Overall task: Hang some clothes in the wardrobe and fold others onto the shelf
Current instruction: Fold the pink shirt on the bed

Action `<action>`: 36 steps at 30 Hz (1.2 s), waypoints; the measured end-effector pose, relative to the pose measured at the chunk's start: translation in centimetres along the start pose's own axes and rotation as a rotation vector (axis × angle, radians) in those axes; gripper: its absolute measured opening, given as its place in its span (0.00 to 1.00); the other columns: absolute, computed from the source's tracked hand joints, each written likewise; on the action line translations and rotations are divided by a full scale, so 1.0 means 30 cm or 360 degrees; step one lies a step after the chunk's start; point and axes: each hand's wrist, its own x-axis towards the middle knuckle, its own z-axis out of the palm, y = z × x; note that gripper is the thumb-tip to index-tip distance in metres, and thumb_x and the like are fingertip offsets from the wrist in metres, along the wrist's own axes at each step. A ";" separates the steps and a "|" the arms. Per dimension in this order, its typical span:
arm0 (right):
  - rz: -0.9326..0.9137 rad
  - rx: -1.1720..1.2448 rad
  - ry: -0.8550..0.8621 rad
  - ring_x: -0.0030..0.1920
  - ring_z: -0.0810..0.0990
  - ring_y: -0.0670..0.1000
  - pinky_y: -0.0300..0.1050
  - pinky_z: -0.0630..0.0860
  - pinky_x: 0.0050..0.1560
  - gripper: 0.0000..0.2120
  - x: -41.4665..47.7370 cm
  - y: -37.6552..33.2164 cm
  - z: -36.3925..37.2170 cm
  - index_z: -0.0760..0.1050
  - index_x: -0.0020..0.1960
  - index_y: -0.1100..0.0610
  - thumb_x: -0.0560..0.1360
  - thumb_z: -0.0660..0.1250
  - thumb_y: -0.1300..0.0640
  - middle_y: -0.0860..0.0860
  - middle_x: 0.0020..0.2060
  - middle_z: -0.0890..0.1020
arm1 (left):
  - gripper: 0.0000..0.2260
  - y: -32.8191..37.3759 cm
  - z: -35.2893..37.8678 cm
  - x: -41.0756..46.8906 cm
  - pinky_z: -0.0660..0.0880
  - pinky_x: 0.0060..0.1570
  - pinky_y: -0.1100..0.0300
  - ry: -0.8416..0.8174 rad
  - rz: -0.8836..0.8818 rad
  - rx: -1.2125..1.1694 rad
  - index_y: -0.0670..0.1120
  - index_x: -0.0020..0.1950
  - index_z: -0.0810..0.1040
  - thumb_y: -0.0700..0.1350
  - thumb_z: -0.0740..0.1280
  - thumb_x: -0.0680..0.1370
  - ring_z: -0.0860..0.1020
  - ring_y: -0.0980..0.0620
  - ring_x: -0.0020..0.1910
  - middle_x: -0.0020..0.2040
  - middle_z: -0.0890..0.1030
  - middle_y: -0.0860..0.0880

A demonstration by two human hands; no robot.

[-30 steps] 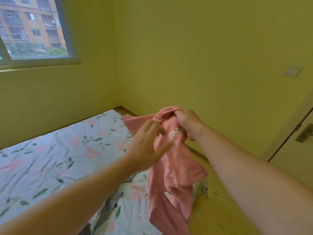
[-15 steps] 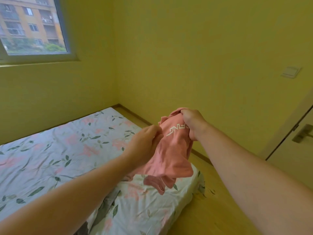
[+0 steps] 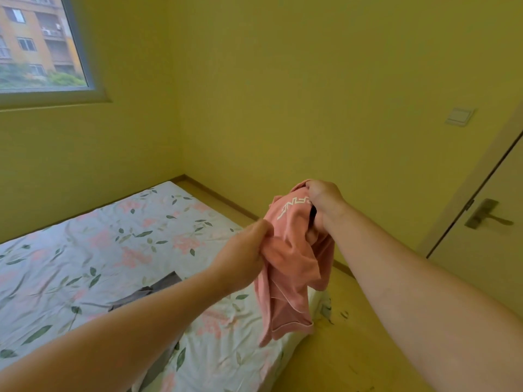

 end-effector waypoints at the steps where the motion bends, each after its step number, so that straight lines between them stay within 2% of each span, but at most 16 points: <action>1: 0.0010 0.0018 0.0000 0.33 0.80 0.57 0.47 0.79 0.37 0.10 0.005 0.003 -0.010 0.80 0.43 0.60 0.73 0.60 0.64 0.59 0.34 0.82 | 0.13 0.015 -0.017 0.029 0.76 0.45 0.55 0.0055 -0.0202 -0.0220 0.51 0.54 0.72 0.35 0.57 0.76 0.77 0.50 0.45 0.48 0.78 0.52; 3: 0.0042 0.0038 -0.0008 0.36 0.81 0.58 0.52 0.81 0.43 0.10 0.022 0.013 -0.031 0.83 0.43 0.60 0.71 0.63 0.61 0.59 0.37 0.83 | 0.14 0.045 -0.060 0.121 0.78 0.44 0.54 0.0195 -0.0489 -0.0560 0.53 0.49 0.74 0.36 0.55 0.77 0.78 0.49 0.45 0.45 0.80 0.51; 5: 0.0047 0.0099 -0.0070 0.33 0.81 0.55 0.48 0.79 0.39 0.09 0.023 0.030 -0.046 0.83 0.43 0.60 0.70 0.65 0.61 0.56 0.34 0.82 | 0.12 0.082 -0.129 0.218 0.77 0.42 0.56 0.0237 -0.0537 -0.0638 0.54 0.45 0.76 0.40 0.56 0.77 0.79 0.49 0.43 0.43 0.81 0.51; 7: 0.0071 0.0184 -0.0228 0.27 0.75 0.50 0.43 0.71 0.32 0.05 0.009 0.044 -0.051 0.79 0.40 0.59 0.69 0.64 0.63 0.53 0.30 0.78 | 0.07 0.125 -0.211 0.299 0.75 0.37 0.59 0.0149 -0.0342 -0.0313 0.53 0.44 0.77 0.43 0.61 0.73 0.78 0.50 0.39 0.39 0.81 0.52; 9: 0.0046 0.0172 -0.0445 0.31 0.72 0.49 0.43 0.65 0.33 0.08 -0.014 0.058 -0.048 0.74 0.40 0.57 0.64 0.61 0.67 0.53 0.35 0.75 | 0.04 0.158 -0.271 0.363 0.73 0.34 0.59 0.0122 -0.0157 0.0129 0.51 0.43 0.78 0.47 0.66 0.69 0.78 0.50 0.38 0.37 0.80 0.52; 14: -0.0201 -0.0056 -0.0898 0.38 0.74 0.49 0.44 0.69 0.40 0.26 -0.067 0.091 -0.030 0.73 0.50 0.51 0.54 0.59 0.65 0.47 0.36 0.75 | 0.13 0.186 -0.309 0.453 0.67 0.32 0.60 0.0308 -0.0140 0.0916 0.48 0.34 0.75 0.56 0.63 0.70 0.74 0.46 0.34 0.32 0.73 0.52; 17: -0.0313 0.0049 -0.1027 0.45 0.80 0.46 0.42 0.74 0.42 0.33 -0.070 0.102 -0.014 0.72 0.64 0.49 0.60 0.66 0.64 0.45 0.48 0.80 | 0.16 0.184 -0.326 0.469 0.67 0.33 0.58 0.0374 -0.0183 0.1033 0.47 0.37 0.77 0.58 0.61 0.74 0.72 0.47 0.31 0.31 0.71 0.51; 19: -0.0343 0.0165 -0.1067 0.57 0.81 0.48 0.46 0.77 0.56 0.34 -0.067 0.105 -0.006 0.69 0.70 0.49 0.66 0.75 0.58 0.47 0.58 0.81 | 0.15 0.177 -0.331 0.466 0.68 0.35 0.57 0.0393 -0.0193 0.1067 0.47 0.38 0.78 0.56 0.60 0.75 0.73 0.45 0.33 0.32 0.71 0.50; 22: -0.0319 -0.0002 -0.1050 0.61 0.80 0.48 0.50 0.74 0.67 0.36 -0.069 0.124 -0.011 0.65 0.73 0.48 0.70 0.77 0.50 0.48 0.64 0.79 | 0.18 0.158 -0.334 0.450 0.67 0.32 0.58 0.0379 -0.0241 0.1022 0.45 0.35 0.77 0.54 0.58 0.77 0.74 0.47 0.31 0.32 0.74 0.50; 25: -0.0292 -0.0546 -0.0879 0.57 0.78 0.43 0.36 0.77 0.52 0.45 -0.078 0.147 -0.008 0.56 0.78 0.50 0.69 0.79 0.52 0.46 0.66 0.70 | 0.20 0.128 -0.357 0.444 0.67 0.31 0.59 0.0464 -0.0376 0.0793 0.44 0.32 0.73 0.53 0.56 0.78 0.73 0.46 0.30 0.31 0.75 0.48; 27: -0.0346 -0.0847 -0.0689 0.56 0.78 0.48 0.38 0.76 0.49 0.33 -0.051 0.177 0.010 0.66 0.71 0.54 0.71 0.77 0.56 0.48 0.61 0.75 | 0.21 0.114 -0.379 0.440 0.67 0.31 0.59 0.0520 -0.0409 0.0731 0.43 0.32 0.73 0.54 0.56 0.79 0.74 0.44 0.30 0.31 0.75 0.47; 29: -0.0461 -0.1037 -0.0449 0.48 0.82 0.56 0.49 0.80 0.48 0.04 -0.024 0.198 0.034 0.77 0.48 0.57 0.74 0.65 0.61 0.52 0.46 0.83 | 0.22 0.107 -0.401 0.435 0.66 0.31 0.59 0.0564 -0.0428 0.0737 0.43 0.33 0.73 0.54 0.54 0.79 0.74 0.45 0.30 0.31 0.76 0.47; 30: -0.0480 -0.1008 -0.0362 0.45 0.83 0.59 0.54 0.81 0.48 0.08 -0.003 0.209 0.044 0.78 0.42 0.58 0.73 0.60 0.62 0.55 0.40 0.84 | 0.21 0.100 -0.413 0.430 0.66 0.31 0.59 0.0584 -0.0447 0.0739 0.43 0.34 0.74 0.54 0.54 0.79 0.74 0.45 0.30 0.32 0.76 0.47; 33: -0.0463 -0.0658 -0.0282 0.42 0.83 0.58 0.51 0.80 0.43 0.13 0.019 0.159 0.064 0.79 0.42 0.60 0.73 0.56 0.60 0.60 0.41 0.85 | 0.16 0.054 -0.438 0.407 0.66 0.33 0.57 0.0568 -0.0534 0.0808 0.43 0.43 0.76 0.50 0.54 0.79 0.75 0.45 0.35 0.40 0.79 0.46; 35: -0.0531 -0.0476 -0.0207 0.43 0.81 0.56 0.50 0.78 0.43 0.12 -0.003 0.064 0.074 0.78 0.45 0.57 0.76 0.56 0.58 0.57 0.43 0.83 | 0.13 0.002 -0.428 0.373 0.71 0.42 0.53 0.0497 -0.0555 0.0815 0.45 0.59 0.75 0.47 0.58 0.78 0.77 0.40 0.49 0.54 0.78 0.43; 36: -0.0573 -0.0410 -0.0204 0.43 0.80 0.56 0.54 0.80 0.46 0.12 -0.005 0.020 0.080 0.77 0.47 0.57 0.77 0.56 0.57 0.55 0.44 0.83 | 0.18 -0.023 -0.409 0.349 0.74 0.48 0.50 0.0395 -0.0556 0.0794 0.46 0.67 0.72 0.46 0.62 0.77 0.76 0.39 0.56 0.61 0.75 0.43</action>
